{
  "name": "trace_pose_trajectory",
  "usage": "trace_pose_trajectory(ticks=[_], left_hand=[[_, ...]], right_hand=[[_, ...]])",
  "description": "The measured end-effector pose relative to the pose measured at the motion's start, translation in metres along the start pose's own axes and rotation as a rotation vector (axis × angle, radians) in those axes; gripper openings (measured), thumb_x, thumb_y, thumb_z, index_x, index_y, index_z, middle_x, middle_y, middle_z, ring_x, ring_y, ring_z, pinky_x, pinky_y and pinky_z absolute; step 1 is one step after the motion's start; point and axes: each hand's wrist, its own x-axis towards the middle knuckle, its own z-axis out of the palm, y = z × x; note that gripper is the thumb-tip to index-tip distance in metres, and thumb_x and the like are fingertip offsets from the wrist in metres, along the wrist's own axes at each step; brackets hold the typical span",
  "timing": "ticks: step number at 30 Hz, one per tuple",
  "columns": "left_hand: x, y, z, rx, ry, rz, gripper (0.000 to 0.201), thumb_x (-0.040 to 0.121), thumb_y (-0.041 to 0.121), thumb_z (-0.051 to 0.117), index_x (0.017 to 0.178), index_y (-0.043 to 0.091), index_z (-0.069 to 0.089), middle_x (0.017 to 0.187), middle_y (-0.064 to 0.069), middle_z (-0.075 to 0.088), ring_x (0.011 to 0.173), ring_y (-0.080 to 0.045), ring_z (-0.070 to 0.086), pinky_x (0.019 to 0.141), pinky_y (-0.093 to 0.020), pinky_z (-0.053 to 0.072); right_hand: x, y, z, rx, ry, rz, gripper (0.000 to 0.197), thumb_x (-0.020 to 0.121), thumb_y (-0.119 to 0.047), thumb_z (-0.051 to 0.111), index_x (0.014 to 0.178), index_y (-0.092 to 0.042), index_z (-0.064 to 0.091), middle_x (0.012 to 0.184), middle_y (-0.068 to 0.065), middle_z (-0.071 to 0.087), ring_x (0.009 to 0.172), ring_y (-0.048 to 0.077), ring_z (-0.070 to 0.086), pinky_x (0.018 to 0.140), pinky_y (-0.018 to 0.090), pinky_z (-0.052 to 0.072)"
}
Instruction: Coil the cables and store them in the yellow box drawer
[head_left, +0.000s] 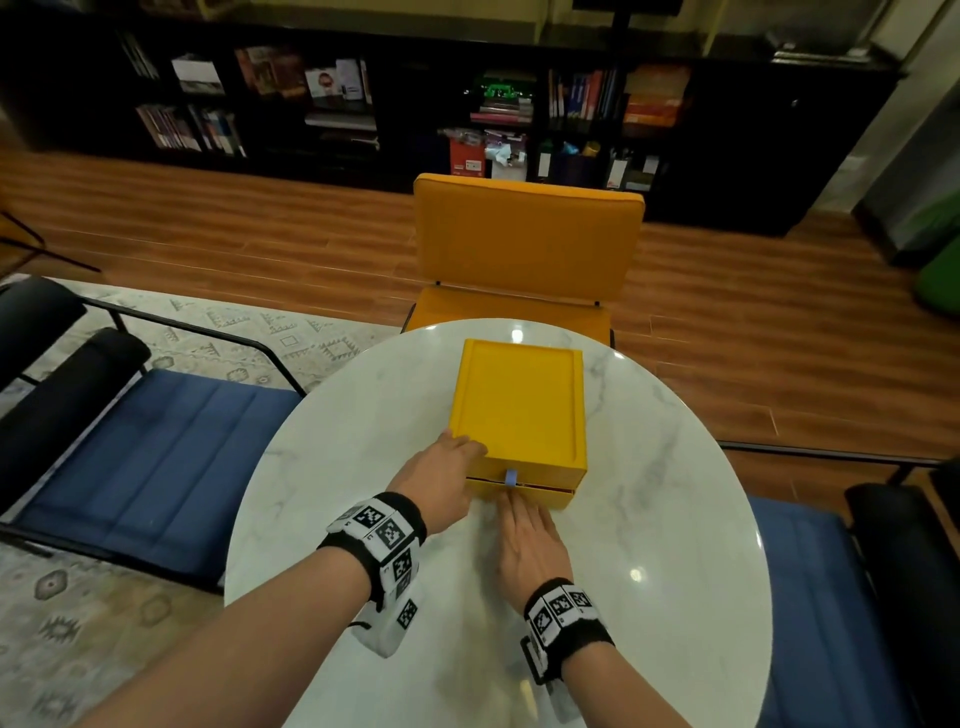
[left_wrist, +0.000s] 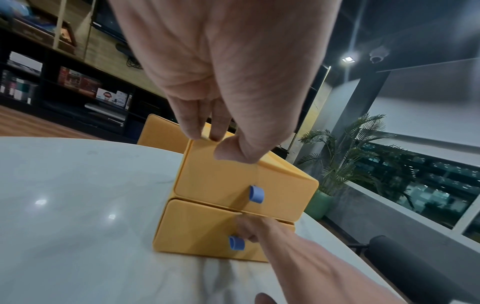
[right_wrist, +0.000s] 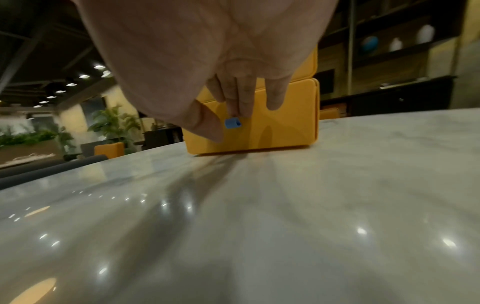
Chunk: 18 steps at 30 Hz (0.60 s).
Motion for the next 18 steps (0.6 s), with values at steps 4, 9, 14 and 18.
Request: trace_pose_trajectory(ticks=[4, 9, 14, 18], left_hand=[[-0.002, 0.002, -0.003, -0.005, -0.008, 0.009, 0.058, 0.091, 0.006, 0.053, 0.147, 0.019, 0.044, 0.152, -0.005, 0.046, 0.15, -0.028, 0.028, 0.107, -0.043, 0.04], [-0.004, 0.004, -0.007, -0.013, -0.019, 0.005, 0.058, 0.091, 0.005, 0.052, 0.147, 0.018, 0.045, 0.152, -0.006, 0.047, 0.149, -0.029, 0.029, 0.108, -0.044, 0.041], [-0.002, 0.003, -0.011, -0.009, -0.05, 0.006, 0.06, 0.091, 0.005, 0.052, 0.148, 0.019, 0.043, 0.153, -0.008, 0.045, 0.15, -0.03, 0.026, 0.111, -0.044, 0.039], [-0.003, 0.0, -0.011, -0.012, -0.066, 0.041, 0.06, 0.092, 0.005, 0.05, 0.15, 0.02, 0.04, 0.157, -0.007, 0.04, 0.151, -0.028, 0.025, 0.112, -0.043, 0.038]], right_hand=[[0.0, 0.007, 0.001, 0.079, -0.073, 0.136, 0.068, 0.09, -0.015, 0.049, 0.154, -0.012, 0.024, 0.153, 0.006, 0.036, 0.141, 0.024, 0.036, 0.115, 0.042, 0.034], [0.009, 0.009, -0.001, 0.246, -0.061, 0.242, 0.057, 0.09, -0.012, 0.045, 0.146, -0.015, 0.037, 0.147, 0.005, 0.04, 0.132, 0.026, 0.042, 0.098, 0.041, 0.047], [0.007, 0.014, -0.001, 0.336, -0.08, 0.264, 0.053, 0.086, -0.011, 0.048, 0.138, -0.017, 0.042, 0.145, 0.005, 0.04, 0.125, 0.031, 0.043, 0.099, 0.045, 0.047], [-0.006, 0.013, -0.007, 0.392, -0.076, 0.243, 0.058, 0.089, -0.017, 0.05, 0.145, -0.024, 0.034, 0.141, 0.005, 0.045, 0.121, 0.03, 0.048, 0.097, 0.042, 0.047]])
